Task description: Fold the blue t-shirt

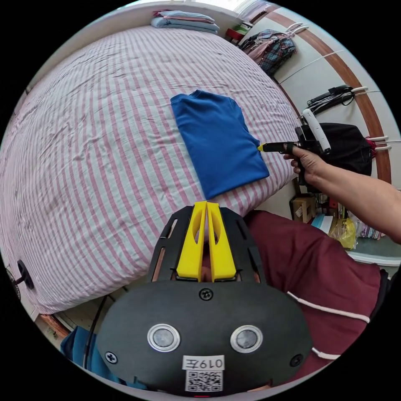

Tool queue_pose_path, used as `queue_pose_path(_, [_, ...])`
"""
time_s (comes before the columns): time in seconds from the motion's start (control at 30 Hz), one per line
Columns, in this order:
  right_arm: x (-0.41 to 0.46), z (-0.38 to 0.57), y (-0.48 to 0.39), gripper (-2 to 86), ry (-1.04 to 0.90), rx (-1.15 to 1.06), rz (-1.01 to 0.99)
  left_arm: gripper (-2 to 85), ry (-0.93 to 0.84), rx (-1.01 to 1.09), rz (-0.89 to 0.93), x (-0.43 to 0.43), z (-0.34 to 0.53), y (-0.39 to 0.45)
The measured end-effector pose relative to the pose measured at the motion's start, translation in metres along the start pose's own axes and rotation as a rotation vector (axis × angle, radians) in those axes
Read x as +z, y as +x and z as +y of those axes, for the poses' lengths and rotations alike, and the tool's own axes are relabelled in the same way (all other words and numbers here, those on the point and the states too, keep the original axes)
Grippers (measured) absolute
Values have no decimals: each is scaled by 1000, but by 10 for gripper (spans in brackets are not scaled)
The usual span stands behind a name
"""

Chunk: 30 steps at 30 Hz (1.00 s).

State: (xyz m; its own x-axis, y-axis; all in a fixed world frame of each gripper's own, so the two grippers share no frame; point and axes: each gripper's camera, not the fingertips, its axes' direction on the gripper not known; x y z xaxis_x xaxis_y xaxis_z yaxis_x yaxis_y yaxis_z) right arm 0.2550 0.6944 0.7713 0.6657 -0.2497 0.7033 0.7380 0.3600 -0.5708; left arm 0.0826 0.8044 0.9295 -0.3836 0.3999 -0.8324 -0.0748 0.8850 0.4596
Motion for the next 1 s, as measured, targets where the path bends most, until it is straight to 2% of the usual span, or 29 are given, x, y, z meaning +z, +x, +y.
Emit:
queue_pose_path(0.17, [-34,33,-11,-7,43,-129,19,5,50,-56,-24,-49,-3,18])
queue_pose_path(0.27, [-87,74,-30,-9,151,-294,75,5,140,-52,-10,-87,-16,42])
queue_pose_path(0.33, [-128,115,-58,-9,255,-468,206,6,186,-43,-1,-104,-28,57])
queue_pose_path(0.43, [-170,163,-77,-8,385,-602,225,5,227,9,17,-120,-51,78])
queue_pose_path(0.53, [-197,185,-75,-7,404,-543,107,6,226,79,62,-126,-72,92])
queue_pose_path(0.7, [-199,206,-77,-7,370,-427,58,9,134,206,41,-122,-101,89])
queue_pose_path(0.8, [-189,219,-77,-7,343,-290,-31,17,61,211,56,-108,-125,48])
queue_pose_path(0.9, [-165,233,-95,-7,277,-191,-10,36,57,142,108,-94,-157,-23])
queue_pose_path(1.0, [-137,247,-112,-6,247,-19,-46,75,16,15,263,-69,-198,-109])
